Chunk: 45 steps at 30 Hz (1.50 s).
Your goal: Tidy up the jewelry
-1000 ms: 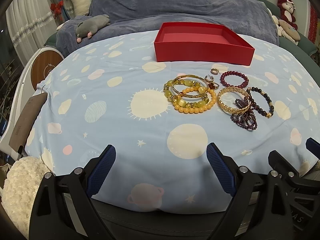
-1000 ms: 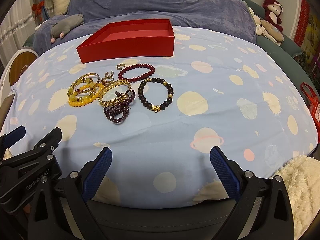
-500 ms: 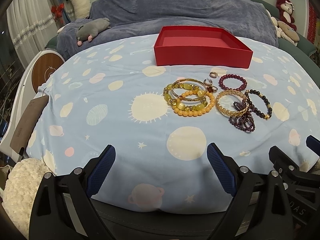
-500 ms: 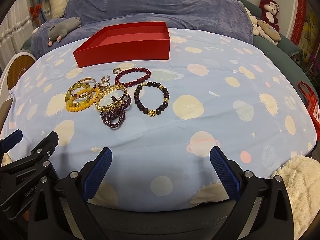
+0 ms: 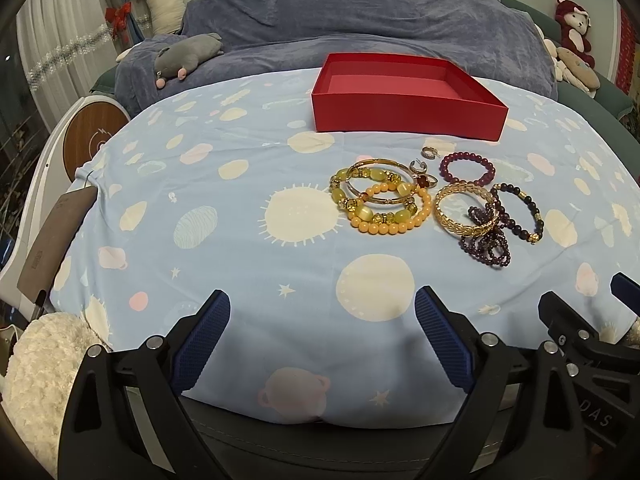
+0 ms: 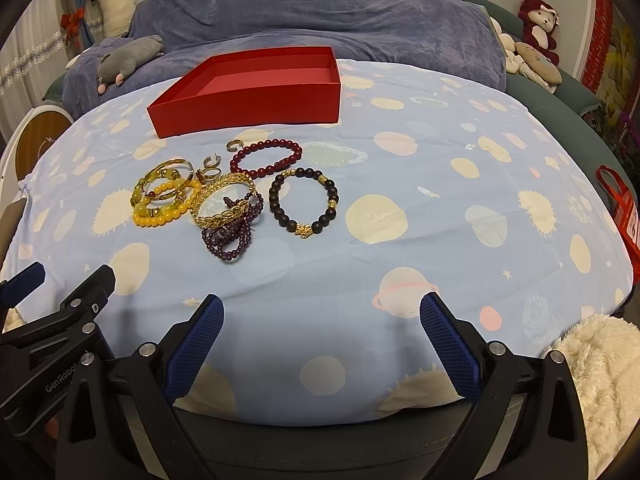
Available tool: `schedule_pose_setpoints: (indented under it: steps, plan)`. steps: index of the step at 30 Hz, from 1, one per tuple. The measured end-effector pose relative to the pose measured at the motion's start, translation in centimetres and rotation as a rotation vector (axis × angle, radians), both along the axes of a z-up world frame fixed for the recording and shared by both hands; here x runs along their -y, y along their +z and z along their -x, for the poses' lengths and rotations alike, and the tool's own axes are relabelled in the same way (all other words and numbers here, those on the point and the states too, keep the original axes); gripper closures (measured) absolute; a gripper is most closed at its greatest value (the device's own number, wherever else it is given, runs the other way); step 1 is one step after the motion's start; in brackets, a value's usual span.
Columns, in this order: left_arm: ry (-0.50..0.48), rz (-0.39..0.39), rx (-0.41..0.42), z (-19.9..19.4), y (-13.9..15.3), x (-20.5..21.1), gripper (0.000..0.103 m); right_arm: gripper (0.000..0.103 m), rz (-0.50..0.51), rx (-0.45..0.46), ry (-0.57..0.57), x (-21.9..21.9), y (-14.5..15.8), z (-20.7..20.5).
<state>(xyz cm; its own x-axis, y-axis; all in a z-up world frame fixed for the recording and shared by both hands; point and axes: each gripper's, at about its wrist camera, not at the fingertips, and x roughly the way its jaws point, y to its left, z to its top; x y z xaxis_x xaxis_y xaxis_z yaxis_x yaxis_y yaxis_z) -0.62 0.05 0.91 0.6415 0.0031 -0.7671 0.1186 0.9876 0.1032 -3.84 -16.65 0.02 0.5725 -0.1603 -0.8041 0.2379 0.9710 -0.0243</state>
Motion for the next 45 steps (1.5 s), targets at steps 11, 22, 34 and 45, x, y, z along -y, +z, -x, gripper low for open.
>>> schedule_pose_setpoints:
  steps: [11,22,34,45]
  plan:
    - [0.003,0.004,0.000,0.04,0.05,-0.05,0.013,0.007,0.000,0.001,0.001,0.01,0.02,0.01]
    - [0.000,0.004,0.001,0.04,0.03,-0.02,0.013,0.007,-0.002,0.002,0.000,-0.01,0.02,0.01]
    - [0.000,0.004,0.001,0.04,0.00,-0.02,0.013,0.007,-0.002,0.002,0.003,0.01,0.03,-0.02]
    - [0.001,0.004,0.000,0.04,-0.01,-0.02,0.013,0.007,-0.007,0.001,-0.002,-0.10,0.26,-0.12]
